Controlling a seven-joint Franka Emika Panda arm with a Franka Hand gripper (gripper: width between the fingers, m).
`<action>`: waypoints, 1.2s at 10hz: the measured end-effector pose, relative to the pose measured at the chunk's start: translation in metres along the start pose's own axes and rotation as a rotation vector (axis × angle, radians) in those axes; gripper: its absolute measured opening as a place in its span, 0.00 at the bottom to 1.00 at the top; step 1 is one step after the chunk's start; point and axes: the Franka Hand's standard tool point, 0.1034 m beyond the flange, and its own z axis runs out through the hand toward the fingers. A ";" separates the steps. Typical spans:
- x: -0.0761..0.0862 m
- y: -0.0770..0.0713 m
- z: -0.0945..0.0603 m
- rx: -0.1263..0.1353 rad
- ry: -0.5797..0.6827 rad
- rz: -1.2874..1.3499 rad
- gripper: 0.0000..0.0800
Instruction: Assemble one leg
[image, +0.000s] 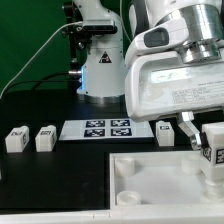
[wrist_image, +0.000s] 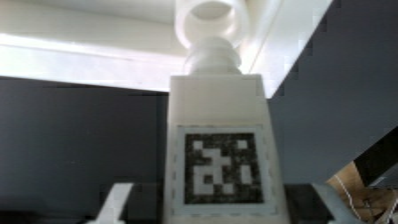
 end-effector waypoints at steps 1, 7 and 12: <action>-0.005 0.000 0.004 0.001 -0.008 0.001 0.36; -0.009 -0.004 0.005 -0.002 0.036 -0.005 0.36; -0.012 -0.007 0.004 -0.002 0.048 -0.006 0.36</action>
Offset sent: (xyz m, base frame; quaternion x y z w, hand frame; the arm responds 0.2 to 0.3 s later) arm -0.0166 0.0070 -0.0140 0.0005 0.0018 0.0066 1.0000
